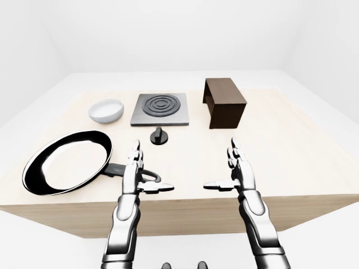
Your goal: Turn on the stove.
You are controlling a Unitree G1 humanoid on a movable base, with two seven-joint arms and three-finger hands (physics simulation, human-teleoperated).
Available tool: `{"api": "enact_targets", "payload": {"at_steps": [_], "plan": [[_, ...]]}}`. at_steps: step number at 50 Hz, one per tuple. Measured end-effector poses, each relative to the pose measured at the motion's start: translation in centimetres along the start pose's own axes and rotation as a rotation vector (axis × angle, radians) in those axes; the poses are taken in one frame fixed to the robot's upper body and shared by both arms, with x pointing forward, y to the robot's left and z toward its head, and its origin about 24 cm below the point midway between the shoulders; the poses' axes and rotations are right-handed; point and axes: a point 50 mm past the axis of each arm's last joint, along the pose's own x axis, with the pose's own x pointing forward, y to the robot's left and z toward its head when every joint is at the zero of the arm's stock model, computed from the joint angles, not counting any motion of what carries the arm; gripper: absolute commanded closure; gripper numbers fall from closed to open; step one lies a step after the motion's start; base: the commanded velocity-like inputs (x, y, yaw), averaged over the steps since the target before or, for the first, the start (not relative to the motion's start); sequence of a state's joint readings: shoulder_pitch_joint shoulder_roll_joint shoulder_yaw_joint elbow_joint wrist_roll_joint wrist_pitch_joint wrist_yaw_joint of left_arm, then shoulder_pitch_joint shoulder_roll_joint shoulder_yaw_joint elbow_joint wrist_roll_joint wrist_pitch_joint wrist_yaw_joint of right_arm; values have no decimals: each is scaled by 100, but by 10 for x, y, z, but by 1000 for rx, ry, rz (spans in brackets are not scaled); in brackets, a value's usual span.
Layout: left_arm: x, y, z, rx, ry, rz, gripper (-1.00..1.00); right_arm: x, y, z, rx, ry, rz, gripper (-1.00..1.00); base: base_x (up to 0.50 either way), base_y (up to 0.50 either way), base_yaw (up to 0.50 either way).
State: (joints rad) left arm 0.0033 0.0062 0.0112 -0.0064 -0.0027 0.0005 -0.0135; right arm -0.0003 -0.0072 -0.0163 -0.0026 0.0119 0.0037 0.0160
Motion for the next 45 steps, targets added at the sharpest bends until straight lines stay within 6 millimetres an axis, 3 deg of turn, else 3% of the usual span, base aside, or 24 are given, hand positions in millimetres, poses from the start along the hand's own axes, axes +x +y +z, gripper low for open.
{"api": "enact_targets", "payload": {"at_steps": [18,45], "plan": [[-1,3,0,9,-4,-6,-100,-1,-10,9,8,-19,-14,-100,0,0,0],[-1,4,1,13,-7,-5,-100,-4,-65,67,24,-232,-231,-100,0,0,0]]}}
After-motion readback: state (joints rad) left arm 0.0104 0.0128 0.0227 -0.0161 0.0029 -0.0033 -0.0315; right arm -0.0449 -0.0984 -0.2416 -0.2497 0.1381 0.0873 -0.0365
